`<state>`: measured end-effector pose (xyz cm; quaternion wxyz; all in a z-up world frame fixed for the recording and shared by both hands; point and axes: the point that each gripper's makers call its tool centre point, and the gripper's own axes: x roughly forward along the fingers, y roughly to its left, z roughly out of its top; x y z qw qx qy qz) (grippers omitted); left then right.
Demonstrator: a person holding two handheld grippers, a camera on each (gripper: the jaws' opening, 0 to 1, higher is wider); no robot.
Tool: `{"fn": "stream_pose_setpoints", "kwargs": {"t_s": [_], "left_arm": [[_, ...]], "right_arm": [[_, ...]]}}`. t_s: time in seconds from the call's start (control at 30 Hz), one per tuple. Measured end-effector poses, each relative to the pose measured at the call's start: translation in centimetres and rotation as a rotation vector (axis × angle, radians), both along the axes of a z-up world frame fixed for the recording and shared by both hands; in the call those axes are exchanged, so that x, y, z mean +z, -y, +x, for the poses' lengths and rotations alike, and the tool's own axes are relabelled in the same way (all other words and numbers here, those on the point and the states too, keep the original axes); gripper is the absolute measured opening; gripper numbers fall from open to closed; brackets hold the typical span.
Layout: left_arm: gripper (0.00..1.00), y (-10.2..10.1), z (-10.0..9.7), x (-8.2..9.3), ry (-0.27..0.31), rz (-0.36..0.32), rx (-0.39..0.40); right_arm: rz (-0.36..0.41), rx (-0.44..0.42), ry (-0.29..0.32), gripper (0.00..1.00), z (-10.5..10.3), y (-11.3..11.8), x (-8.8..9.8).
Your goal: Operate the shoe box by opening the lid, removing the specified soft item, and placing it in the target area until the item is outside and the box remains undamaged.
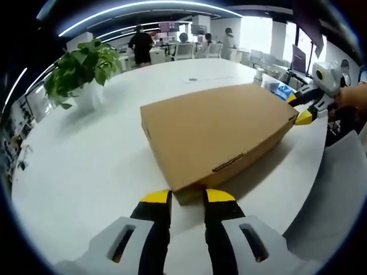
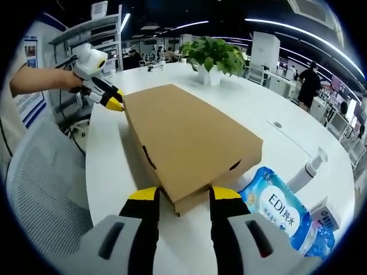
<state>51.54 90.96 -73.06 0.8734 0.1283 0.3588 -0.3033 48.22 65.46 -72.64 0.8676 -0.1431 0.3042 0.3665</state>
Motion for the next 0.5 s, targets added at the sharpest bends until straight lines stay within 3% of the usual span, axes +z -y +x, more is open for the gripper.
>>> {"fn": "stream_pose_setpoints", "kwargs": {"t_s": [0.5], "left_arm": [[0.19, 0.9, 3.0, 0.1, -0.005, 0.004, -0.005]], "right_arm": [[-0.015, 0.014, -0.009, 0.32, 3.4, 0.9, -0.1]]}}
